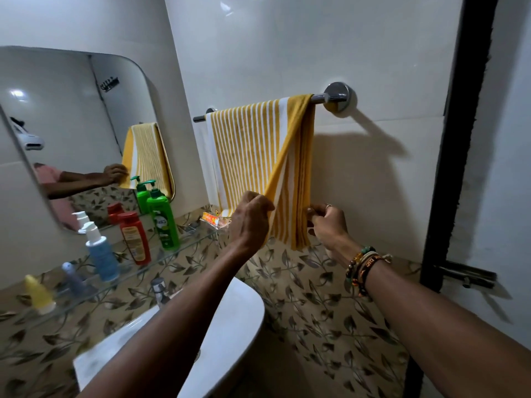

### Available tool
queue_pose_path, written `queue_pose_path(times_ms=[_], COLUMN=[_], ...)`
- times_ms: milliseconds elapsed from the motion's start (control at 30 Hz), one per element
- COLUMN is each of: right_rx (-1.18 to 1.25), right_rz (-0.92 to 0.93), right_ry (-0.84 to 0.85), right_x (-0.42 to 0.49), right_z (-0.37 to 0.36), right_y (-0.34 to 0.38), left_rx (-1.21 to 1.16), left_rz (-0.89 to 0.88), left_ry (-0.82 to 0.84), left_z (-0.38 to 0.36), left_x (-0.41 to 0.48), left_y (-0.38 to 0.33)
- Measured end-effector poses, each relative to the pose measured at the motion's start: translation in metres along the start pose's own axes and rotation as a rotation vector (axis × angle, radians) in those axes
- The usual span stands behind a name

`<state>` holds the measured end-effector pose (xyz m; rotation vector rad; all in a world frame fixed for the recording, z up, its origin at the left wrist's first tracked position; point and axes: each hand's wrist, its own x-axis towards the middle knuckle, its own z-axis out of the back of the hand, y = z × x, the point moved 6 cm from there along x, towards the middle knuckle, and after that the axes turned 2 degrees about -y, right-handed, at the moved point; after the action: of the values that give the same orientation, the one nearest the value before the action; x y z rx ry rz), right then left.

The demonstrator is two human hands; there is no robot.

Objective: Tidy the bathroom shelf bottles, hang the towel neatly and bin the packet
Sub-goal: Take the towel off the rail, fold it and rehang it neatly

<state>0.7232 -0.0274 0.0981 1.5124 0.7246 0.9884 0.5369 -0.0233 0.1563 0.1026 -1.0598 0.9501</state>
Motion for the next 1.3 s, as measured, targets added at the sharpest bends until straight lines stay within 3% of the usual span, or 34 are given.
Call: queue_pose_path(times_ms=[200, 367, 567, 733, 1067, 1300], right_rx=[-0.01, 0.054, -0.032, -0.103, -0.12, -0.128], right_rz=[0.046, 0.033, 0.036, 0.134, 0.154, 0.131], right_ry=[0.074, 0.151, -0.032, 0.045, -0.007, -0.038], right_x=[-0.005, -0.005, 0.0, -0.005, -0.005, -0.005], right_z=[-0.01, -0.011, 0.003, -0.011, -0.005, 0.0], right_y=[0.002, 0.001, -0.005, -0.004, -0.016, -0.026], left_rx=[-0.032, -0.063, 0.018, -0.078, 0.008, -0.134], left_rz=[0.14, 0.171, 0.025, -0.007, -0.027, -0.092], left_ry=[0.123, 0.103, 0.021, 0.079, 0.144, 0.196], left_z=[-0.025, -0.035, -0.031, -0.041, -0.076, -0.089], left_x=[-0.002, -0.001, -0.007, -0.018, -0.025, -0.043], left_y=[-0.006, -0.005, -0.009, -0.017, -0.018, -0.012])
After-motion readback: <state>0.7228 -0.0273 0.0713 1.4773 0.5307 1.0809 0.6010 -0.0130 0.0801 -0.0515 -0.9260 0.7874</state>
